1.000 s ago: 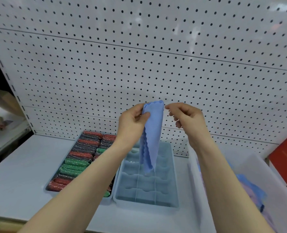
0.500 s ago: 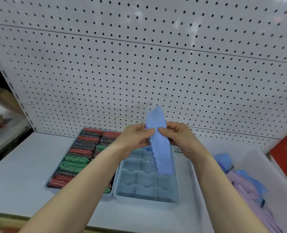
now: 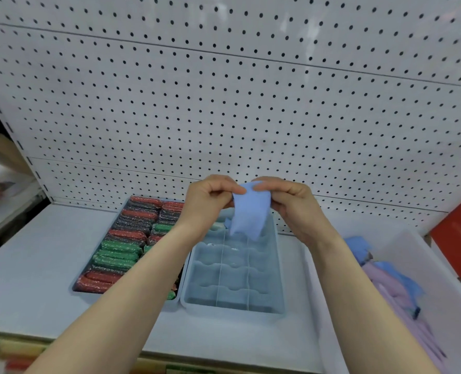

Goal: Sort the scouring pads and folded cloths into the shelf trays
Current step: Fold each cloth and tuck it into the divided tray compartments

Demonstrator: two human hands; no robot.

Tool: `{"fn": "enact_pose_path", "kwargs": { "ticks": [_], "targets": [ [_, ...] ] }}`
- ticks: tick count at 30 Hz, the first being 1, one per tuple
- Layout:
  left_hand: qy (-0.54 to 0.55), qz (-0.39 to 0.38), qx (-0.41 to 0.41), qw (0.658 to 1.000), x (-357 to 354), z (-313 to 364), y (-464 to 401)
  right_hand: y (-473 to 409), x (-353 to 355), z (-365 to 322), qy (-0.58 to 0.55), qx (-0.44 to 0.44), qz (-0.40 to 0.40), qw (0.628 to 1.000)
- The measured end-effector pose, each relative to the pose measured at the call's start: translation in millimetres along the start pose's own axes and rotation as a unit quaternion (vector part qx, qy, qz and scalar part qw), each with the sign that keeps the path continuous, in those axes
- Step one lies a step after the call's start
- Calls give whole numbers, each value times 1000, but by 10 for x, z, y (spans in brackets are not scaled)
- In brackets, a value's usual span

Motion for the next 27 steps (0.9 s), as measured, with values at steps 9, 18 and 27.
{"fn": "enact_pose_path", "kwargs": {
  "ticks": [9, 18, 27],
  "targets": [
    [65, 12, 113, 991, 37, -193, 86, 136, -43, 303, 28, -88, 54, 994],
    [72, 9, 254, 964, 122, -586, 424, 379, -149, 208, 99, 19, 47, 994],
    [-59, 17, 258, 964, 243, -627, 514, 465, -102, 211, 285, 68, 154, 944]
  ]
}}
Point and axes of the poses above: each hand's wrist, its own y-axis away from the middle knuckle, its own x-axis out of the back of the hand, z = x × y, the point moved 8 cm from there along -y, towards the middle knuckle, and after that the axes turned 5 degrees about z, right-handed, at the moved point
